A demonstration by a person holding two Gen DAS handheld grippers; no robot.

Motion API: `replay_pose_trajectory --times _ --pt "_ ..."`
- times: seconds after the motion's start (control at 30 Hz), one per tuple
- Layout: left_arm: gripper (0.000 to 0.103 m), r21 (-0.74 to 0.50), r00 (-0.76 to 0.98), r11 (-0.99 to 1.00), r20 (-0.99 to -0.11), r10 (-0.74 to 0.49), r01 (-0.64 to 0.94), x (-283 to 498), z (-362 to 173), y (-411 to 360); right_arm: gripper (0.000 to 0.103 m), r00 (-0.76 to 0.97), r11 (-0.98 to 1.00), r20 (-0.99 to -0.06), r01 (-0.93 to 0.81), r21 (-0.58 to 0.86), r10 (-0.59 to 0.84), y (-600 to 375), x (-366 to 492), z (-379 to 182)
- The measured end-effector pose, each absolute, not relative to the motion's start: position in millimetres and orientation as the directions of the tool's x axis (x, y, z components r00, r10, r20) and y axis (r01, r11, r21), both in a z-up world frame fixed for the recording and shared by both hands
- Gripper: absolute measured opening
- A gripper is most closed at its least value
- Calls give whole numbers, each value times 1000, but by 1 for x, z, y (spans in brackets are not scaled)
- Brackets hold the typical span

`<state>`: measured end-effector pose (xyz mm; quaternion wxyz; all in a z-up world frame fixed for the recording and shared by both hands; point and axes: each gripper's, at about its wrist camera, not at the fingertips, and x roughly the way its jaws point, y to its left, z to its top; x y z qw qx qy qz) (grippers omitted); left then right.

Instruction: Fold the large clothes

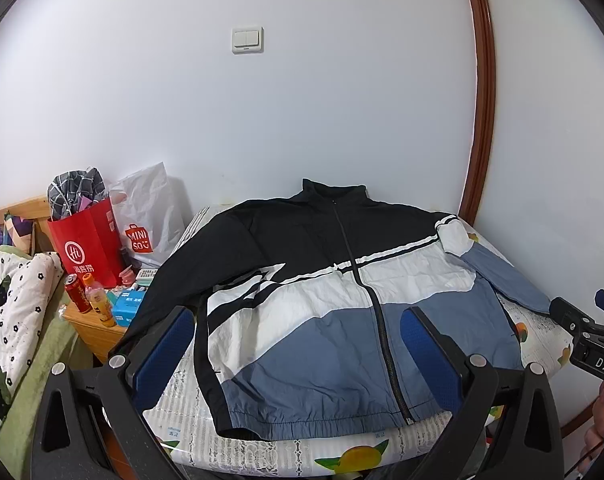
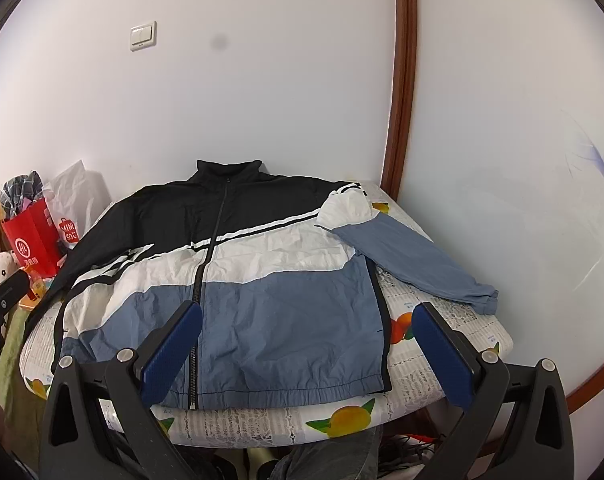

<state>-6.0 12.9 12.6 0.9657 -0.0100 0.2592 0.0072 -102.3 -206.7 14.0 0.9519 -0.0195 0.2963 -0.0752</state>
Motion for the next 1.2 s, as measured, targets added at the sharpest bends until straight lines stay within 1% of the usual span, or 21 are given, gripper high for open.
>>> replay_pose_trajectory --times 0.47,0.73,0.87,0.97,1.07,1.2 --pt "103 1 870 999 -492 35 -39 -5 12 12 103 811 988 -564 133 -80 -155 -207 -99 13" --pt "103 -29 866 999 -500 13 -32 7 8 17 103 797 988 -584 136 -75 -154 -211 -84 5" --pt "103 -42 855 999 -519 4 -31 20 2 23 103 781 985 -601 148 -87 -170 -215 -69 -3" --pt "103 -71 840 997 -543 -27 -13 33 -4 30 103 766 980 -611 158 -118 -197 -220 -59 -11" --pt "103 -57 832 998 -554 -3 -35 45 -11 36 103 757 979 -621 167 -118 -204 -227 -49 -17" --pt "103 -56 808 997 -589 11 -54 63 -23 48 103 754 981 -629 176 -81 -187 -238 -36 -23"
